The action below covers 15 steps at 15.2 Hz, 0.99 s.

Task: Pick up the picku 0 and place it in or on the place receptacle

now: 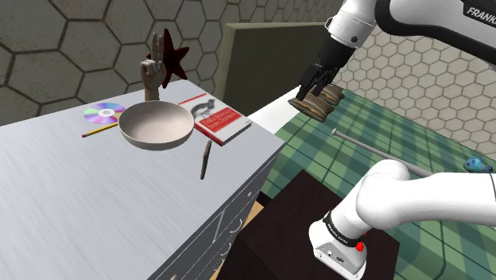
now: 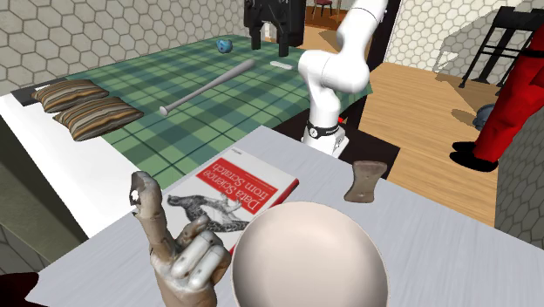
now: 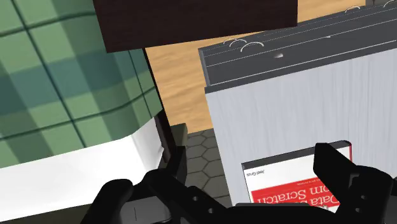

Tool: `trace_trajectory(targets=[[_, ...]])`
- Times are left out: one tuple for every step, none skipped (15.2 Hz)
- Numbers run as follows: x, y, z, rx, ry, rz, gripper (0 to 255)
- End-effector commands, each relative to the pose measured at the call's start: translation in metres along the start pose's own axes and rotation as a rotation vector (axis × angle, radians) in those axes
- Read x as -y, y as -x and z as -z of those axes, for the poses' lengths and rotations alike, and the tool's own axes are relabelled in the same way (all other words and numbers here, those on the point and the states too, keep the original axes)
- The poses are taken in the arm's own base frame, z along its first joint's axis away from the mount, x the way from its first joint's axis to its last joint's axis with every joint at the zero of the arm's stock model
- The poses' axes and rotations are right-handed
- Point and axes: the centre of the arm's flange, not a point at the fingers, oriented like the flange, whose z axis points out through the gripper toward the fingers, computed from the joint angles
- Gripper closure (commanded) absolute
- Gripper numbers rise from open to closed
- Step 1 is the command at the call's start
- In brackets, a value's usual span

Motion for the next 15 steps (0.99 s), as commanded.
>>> trace_trajectory(targets=[[0.000,0.000,0.000,0.000,0.000,0.000,0],[0.009,-0.007,-0.005,0.007,-0.008,0.030,0],[0.019,-0.014,-0.010,0.014,-0.015,0.060,0],[0.029,-0.021,-0.016,0.022,-0.023,0.089,0],[0.039,-0.027,-0.021,0.029,-0.030,0.119,0],[0.049,-0.033,-0.026,0.036,-0.038,0.149,0],[0.059,-0.039,-0.031,0.043,-0.045,0.179,0],[0.070,-0.044,-0.036,0.051,-0.053,0.208,0],[0.081,-0.049,-0.041,0.058,-0.061,0.238,0],[0.092,-0.054,-0.046,0.065,-0.068,0.268,0],[0.103,-0.058,-0.051,0.072,-0.076,0.298,0],[0.114,-0.062,-0.056,0.079,-0.083,0.327,0],[0.126,-0.065,-0.061,0.087,-0.091,0.357,0],[0.137,-0.068,-0.066,0.094,-0.099,0.387,0],[0.149,-0.071,-0.070,0.101,-0.106,0.417,0]])
